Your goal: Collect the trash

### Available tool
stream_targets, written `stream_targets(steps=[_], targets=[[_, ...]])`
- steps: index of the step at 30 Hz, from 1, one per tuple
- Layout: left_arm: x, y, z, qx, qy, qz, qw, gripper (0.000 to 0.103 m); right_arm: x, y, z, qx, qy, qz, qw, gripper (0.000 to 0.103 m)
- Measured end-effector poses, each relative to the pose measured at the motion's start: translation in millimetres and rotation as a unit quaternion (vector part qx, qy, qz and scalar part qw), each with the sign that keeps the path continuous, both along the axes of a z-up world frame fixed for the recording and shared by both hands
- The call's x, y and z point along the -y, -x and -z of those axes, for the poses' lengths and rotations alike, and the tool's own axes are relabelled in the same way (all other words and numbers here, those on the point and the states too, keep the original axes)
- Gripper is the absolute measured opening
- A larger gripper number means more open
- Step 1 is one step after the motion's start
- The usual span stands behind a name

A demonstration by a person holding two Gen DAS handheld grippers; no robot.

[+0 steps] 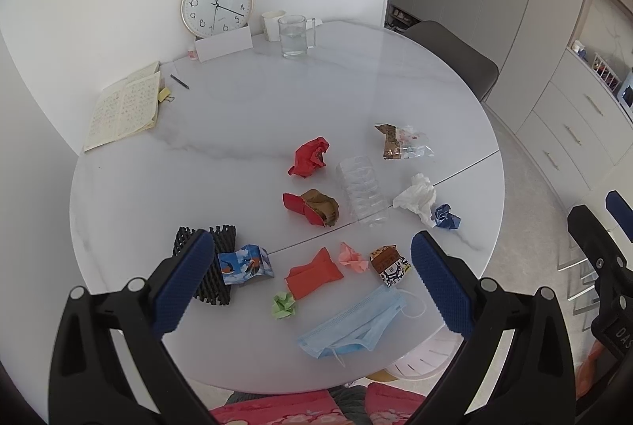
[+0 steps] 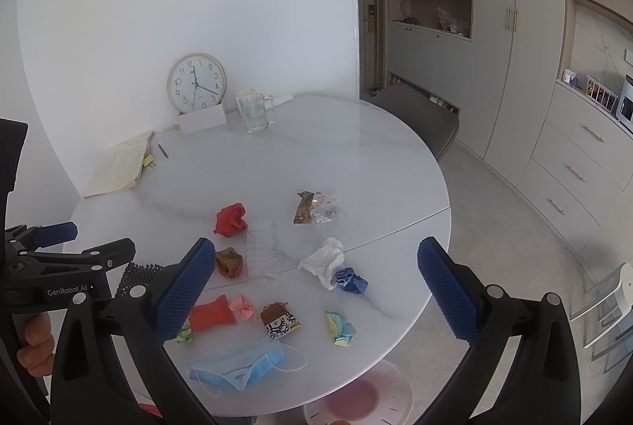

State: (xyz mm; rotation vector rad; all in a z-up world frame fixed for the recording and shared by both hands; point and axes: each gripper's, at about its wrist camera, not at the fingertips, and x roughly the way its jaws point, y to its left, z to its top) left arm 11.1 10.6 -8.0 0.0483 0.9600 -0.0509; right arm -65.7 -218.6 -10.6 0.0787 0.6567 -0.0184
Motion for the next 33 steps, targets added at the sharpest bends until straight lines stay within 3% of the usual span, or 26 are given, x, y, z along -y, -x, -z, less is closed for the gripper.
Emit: stream_targets(steps=[33], targets=[[-1.0, 0.5, 1.1, -0.006, 0.003, 0.000, 1.0000, 0.095, 3.0, -1.2, 1.8, -0.006, -0.003, 0.007, 1.000, 0.101]])
